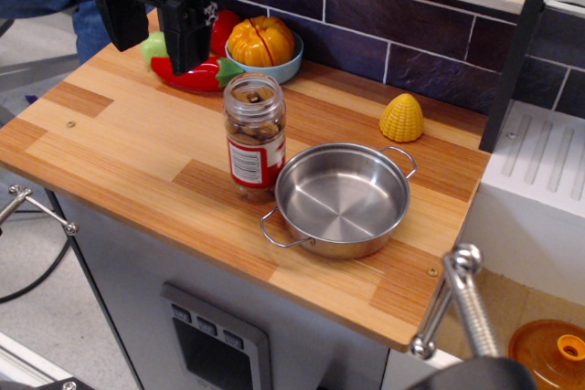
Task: Pour almonds in pot
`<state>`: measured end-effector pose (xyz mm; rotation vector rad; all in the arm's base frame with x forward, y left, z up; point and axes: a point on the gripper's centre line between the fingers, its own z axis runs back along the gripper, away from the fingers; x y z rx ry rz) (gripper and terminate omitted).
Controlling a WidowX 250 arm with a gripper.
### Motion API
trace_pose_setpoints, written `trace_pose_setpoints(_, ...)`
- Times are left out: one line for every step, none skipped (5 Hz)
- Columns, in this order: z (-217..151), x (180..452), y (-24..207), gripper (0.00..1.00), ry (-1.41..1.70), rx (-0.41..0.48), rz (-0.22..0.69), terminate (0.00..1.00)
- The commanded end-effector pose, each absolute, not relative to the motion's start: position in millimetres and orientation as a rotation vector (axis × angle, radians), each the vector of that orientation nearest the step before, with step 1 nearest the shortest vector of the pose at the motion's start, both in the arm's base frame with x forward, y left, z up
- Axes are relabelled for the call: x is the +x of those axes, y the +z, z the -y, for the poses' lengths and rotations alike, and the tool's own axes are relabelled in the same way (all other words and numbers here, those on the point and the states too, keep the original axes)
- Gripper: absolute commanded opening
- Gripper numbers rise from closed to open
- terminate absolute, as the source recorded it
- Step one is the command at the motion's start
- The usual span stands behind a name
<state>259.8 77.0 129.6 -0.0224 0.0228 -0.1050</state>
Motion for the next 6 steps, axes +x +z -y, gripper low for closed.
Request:
trace_pose_setpoints(-77.0,259.8,129.6,1.0,-0.105,-0.022,-0.023,0.0)
trace_pose_setpoints(-90.5,254.5,149.9,1.0,-0.019,-0.199,0.015,0.0)
trace_pose_setpoints(-109.0,256.7,164.8,1.0,0.225,-0.297,0.071,0.0)
trace_pose_setpoints(-134.6,253.8,175.5,1.0,0.481,-0.379,0.076,0.0)
trace_pose_setpoints(-159.5,255.7,175.6,1.0,0.771,-0.422,-0.067,0.0)
trace_pose_setpoints(-174.9,255.7,161.5,1.0,1.056,-0.456,-0.205,0.0)
